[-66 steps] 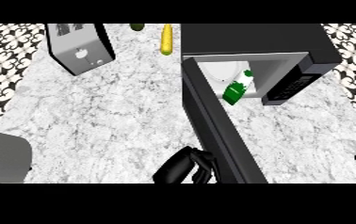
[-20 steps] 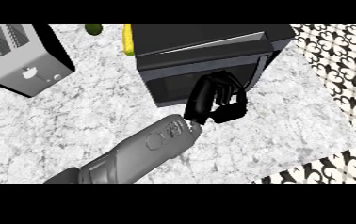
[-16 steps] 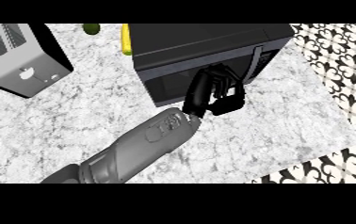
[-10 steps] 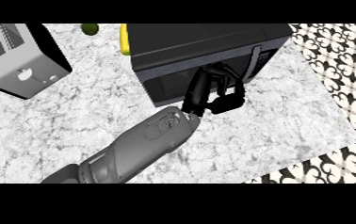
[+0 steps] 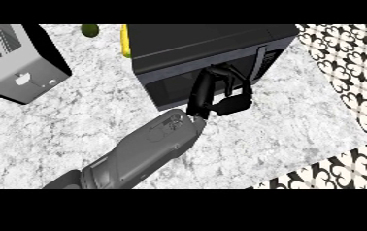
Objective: Pick up the milk, place it into the microwave and close the microwave
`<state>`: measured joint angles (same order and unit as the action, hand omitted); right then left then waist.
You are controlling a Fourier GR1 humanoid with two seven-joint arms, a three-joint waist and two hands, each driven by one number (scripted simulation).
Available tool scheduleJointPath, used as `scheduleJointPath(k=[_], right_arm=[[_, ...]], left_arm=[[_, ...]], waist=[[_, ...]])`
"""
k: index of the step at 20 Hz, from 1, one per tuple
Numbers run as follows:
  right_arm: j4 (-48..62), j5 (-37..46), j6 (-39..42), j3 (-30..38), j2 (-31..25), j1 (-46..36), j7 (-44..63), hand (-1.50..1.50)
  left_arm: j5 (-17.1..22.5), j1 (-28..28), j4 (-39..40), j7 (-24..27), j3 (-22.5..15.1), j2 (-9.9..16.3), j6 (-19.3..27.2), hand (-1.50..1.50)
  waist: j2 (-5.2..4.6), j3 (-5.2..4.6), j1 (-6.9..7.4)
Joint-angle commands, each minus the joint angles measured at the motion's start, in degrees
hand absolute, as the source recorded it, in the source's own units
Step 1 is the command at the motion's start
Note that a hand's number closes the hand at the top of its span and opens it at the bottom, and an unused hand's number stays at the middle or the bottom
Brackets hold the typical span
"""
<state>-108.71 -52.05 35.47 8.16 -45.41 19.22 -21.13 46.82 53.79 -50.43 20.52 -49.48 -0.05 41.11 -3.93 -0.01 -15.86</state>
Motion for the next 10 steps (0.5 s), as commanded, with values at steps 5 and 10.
scheduleJointPath(k=[5,10], right_arm=[[-1.12,-1.47,2.81,-0.04,-1.3,0.04,0.2,-1.5],[-2.23,-2.6,3.35,-0.35,-1.89,-0.57,0.56,-1.5]], left_arm=[[2.7,3.1,6.51,4.25,4.52,0.05,1.86,1.5],[3.92,2.18,7.26,6.55,3.44,0.05,1.49,1.5]], waist=[[-0.65,-0.06,-0.63],[-1.15,-0.15,-0.3]])
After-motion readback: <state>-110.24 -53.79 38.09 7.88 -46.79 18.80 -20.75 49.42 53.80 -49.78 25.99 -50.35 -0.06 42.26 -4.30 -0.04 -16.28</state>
